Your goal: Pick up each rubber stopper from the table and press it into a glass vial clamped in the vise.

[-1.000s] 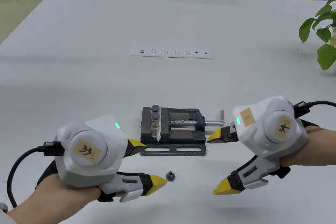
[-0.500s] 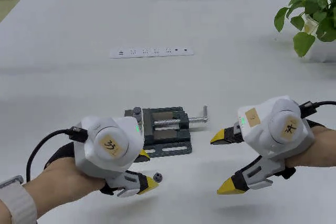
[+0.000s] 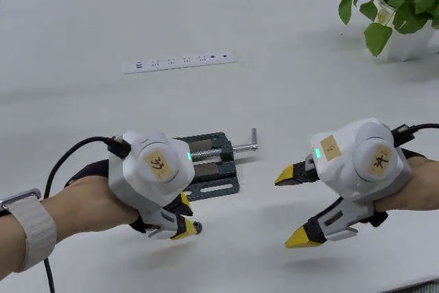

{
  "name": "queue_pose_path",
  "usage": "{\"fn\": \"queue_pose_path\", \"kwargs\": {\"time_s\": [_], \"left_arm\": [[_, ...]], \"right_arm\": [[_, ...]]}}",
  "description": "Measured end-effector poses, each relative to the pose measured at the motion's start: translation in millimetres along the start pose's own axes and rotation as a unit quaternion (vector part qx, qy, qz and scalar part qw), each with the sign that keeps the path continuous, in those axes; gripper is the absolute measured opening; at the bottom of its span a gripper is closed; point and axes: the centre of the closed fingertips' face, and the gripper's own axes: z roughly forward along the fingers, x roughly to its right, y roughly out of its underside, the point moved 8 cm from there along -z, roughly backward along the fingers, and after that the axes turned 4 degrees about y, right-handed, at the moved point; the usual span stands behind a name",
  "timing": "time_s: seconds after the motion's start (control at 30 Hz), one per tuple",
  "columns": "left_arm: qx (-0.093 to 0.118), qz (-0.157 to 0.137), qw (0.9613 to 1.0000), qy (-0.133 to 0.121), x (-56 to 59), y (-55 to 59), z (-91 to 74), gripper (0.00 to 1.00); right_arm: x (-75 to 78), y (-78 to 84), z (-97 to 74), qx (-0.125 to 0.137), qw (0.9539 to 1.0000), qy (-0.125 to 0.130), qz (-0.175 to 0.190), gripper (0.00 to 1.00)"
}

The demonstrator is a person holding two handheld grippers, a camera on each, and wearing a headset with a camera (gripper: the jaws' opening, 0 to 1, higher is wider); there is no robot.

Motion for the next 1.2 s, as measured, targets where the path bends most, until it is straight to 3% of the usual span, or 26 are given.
{"fn": "queue_pose_path", "kwargs": {"time_s": [0.37, 0.83, 1.2], "left_arm": [[-0.045, -0.001, 0.9987, 0.023, -4.7, -5.7, 6.5, 0.08], [-0.064, 0.0, 0.9972, 0.04, -2.7, -5.3, 13.6, 0.08], [-0.079, 0.005, 0.9962, 0.034, -3.3, -5.9, 18.5, 0.07]], "right_arm": [[-7.0, 7.3, -4.3, 0.007, 0.9998, 0.005, 0.018, 0.54], [-8.5, 12.9, -5.2, 0.012, 0.9994, 0.009, 0.033, 0.51], [-7.8, 15.2, -5.3, 0.018, 0.9989, 0.012, 0.041, 0.49]]}}
